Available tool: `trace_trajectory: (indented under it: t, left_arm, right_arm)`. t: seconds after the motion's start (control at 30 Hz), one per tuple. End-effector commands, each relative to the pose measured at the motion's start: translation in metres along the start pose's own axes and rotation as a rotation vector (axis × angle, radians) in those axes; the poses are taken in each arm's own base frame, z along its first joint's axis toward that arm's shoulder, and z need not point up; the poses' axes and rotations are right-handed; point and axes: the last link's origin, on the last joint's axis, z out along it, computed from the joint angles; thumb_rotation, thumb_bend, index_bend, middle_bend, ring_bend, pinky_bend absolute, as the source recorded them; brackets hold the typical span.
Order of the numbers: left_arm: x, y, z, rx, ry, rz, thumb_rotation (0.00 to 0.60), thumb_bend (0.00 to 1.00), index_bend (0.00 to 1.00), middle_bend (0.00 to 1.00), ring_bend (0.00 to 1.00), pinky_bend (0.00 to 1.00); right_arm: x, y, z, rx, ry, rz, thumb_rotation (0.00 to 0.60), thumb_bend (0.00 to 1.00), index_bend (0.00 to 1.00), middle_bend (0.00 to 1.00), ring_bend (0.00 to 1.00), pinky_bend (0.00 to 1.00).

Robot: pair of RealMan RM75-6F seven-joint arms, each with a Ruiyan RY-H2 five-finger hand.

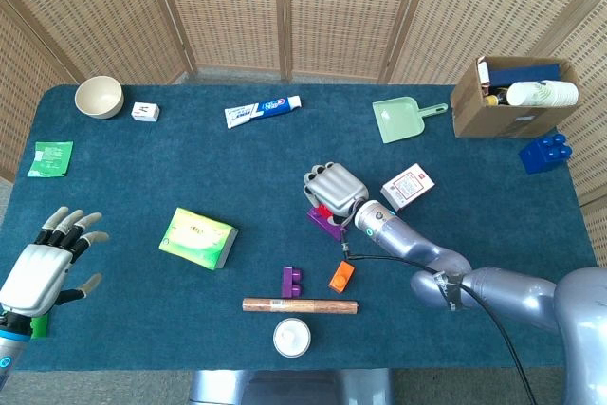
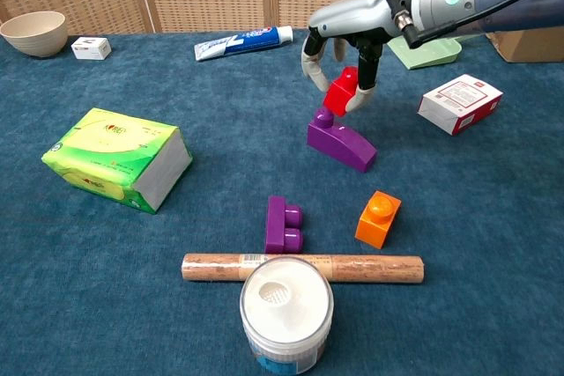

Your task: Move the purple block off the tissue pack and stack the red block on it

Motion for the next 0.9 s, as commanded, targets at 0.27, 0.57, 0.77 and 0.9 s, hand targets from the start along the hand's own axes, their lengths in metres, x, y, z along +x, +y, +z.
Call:
trace_trajectory:
  t: [0.27,0.57,0.77,0.9]
  left_arm:
    - [-0.001,-0.003,-0.001,0.007,-0.002,-0.006,0.600,0.33,0.28,0.15,0.11,0.00]
    - [-0.003,-0.006,-0.002,0.012,-0.007,-0.013,0.600,0.33,0.28,0.15,0.11,0.00]
    - [-0.004,-0.009,-0.003,0.017,-0.007,-0.017,0.600,0.33,0.28,0.15,0.11,0.00]
    - [-0.005,-0.010,-0.004,0.020,-0.009,-0.020,0.600,0.33,0.28,0.15,0.11,0.00]
  right_arm:
    - [-0.003,-0.004,0.007,-0.014,-0.016,-0.015,0.600,0.23,0.63,0.27,0.19,0.29]
    - [-0.005,-0.007,0.011,-0.021,-0.031,-0.030,0.600,0.22,0.63,0.27,0.19,0.29]
    - [-0.005,-0.008,0.014,-0.024,-0.037,-0.035,0.600,0.22,0.63,0.27,0.19,0.29]
    - [-0.002,-0.009,0.015,-0.028,-0.029,-0.028,0.600,0.22,0.63,0.27,0.19,0.29]
